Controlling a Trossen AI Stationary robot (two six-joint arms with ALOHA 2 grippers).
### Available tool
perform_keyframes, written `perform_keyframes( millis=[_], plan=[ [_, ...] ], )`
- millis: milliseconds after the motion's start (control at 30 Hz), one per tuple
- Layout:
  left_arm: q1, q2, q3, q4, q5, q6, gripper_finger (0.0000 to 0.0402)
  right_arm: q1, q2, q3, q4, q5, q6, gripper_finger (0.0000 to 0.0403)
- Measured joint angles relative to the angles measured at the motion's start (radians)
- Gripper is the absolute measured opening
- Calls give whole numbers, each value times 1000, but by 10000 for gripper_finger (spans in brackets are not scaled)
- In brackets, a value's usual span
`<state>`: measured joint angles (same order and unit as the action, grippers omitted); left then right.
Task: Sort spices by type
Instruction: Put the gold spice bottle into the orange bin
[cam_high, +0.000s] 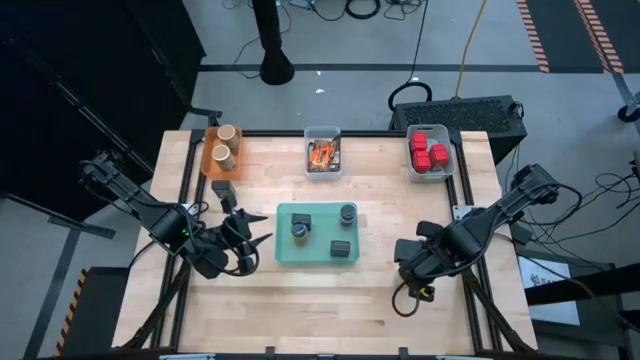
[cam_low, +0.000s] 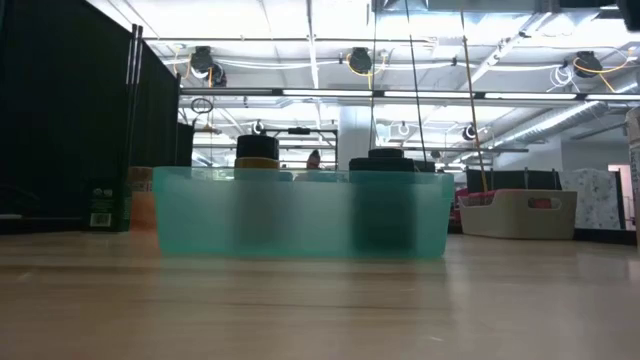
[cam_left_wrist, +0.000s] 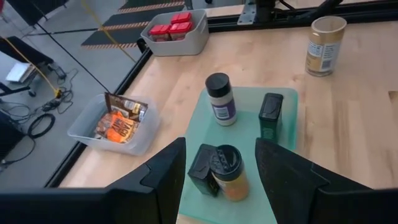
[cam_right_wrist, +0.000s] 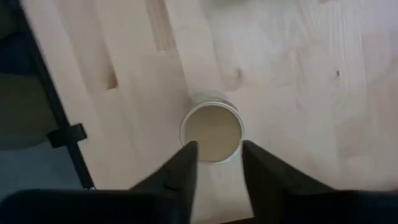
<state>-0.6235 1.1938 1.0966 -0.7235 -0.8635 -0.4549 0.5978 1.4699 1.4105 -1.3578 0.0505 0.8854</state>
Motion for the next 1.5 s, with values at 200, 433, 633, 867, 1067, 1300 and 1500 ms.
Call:
perform_keyframes(
  millis=[200,433,633,867,1067,1300,1500],
  plan=[
    [0,0,0,0,-29,18,194,5,64,0,-8,0,12,244],
    [0,0,0,-1,-30,18,194,22,85,-19,-26,-33,51,356],
    [0,0,0,-4,-31,18,194,90,85,-60,-145,-140,143,360],
    [0,0,0,-4,-31,18,194,156,84,-153,-109,-104,153,242],
    [0,0,0,-4,-31,21,194,157,84,-343,-17,-44,102,42],
    [0,0,0,-3,-32,23,194,156,84,-410,131,82,80,6],
    [0,0,0,-3,-36,23,194,156,84,-410,253,111,58,1]
  ],
)
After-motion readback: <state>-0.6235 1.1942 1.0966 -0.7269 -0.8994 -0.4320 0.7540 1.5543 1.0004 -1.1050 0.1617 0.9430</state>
